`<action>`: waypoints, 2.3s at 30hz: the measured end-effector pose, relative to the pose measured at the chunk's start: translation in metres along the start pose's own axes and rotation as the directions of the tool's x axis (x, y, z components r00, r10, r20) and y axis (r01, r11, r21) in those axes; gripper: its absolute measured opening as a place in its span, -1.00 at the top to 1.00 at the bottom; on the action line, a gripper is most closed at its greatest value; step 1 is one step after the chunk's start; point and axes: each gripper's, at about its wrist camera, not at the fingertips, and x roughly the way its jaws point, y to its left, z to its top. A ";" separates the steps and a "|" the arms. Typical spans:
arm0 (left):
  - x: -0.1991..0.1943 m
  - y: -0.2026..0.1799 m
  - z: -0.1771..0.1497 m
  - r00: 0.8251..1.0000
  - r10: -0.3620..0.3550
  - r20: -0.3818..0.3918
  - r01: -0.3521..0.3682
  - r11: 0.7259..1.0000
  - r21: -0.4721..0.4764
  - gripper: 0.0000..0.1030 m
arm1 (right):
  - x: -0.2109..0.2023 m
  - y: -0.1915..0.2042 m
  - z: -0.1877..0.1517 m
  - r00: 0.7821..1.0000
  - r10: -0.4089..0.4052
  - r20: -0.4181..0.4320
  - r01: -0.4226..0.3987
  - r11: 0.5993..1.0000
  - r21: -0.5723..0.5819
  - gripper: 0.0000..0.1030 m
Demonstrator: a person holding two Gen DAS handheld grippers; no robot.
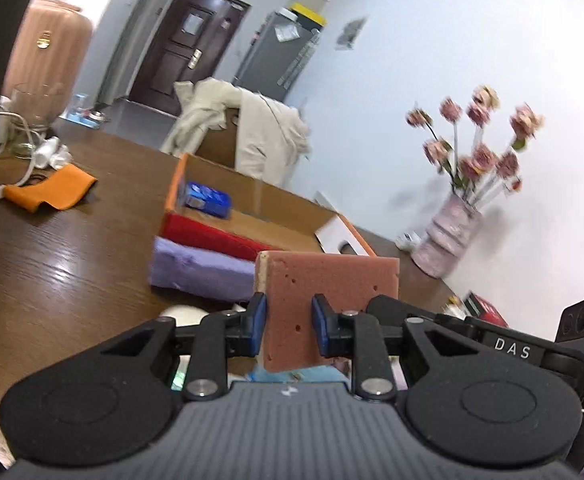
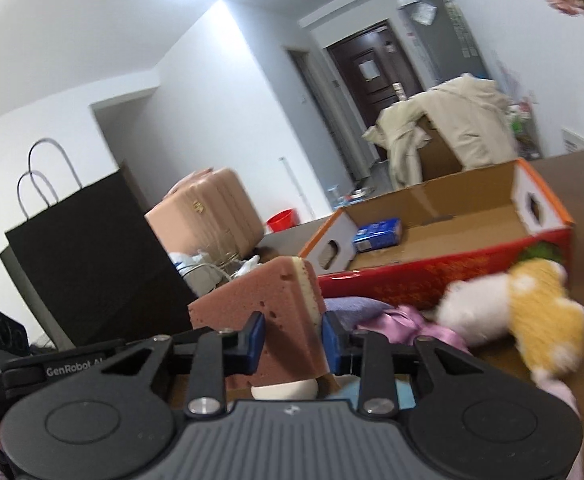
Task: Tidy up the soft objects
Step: 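Lower the pink sponge block into the box and open the left tool, then withdraw the left tool from the box toward the plush toys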
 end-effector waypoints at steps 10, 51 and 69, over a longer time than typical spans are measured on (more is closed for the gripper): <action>0.004 -0.044 -0.008 0.998 -0.041 -0.055 0.045 0.997 0.067 0.53 | -0.061 -0.020 -0.020 0.995 -0.094 0.030 0.089 0.989 0.121 0.46; 0.242 -0.019 0.185 0.954 0.163 -0.253 -0.142 0.985 0.098 -0.54 | 0.121 -0.159 0.210 0.898 -0.427 -0.110 0.428 0.904 -0.008 -0.33; -0.015 -0.053 0.139 0.967 0.253 0.022 -0.249 0.926 0.284 -0.95 | -0.083 -0.025 0.168 0.926 -0.375 0.047 0.377 0.907 -0.188 -0.77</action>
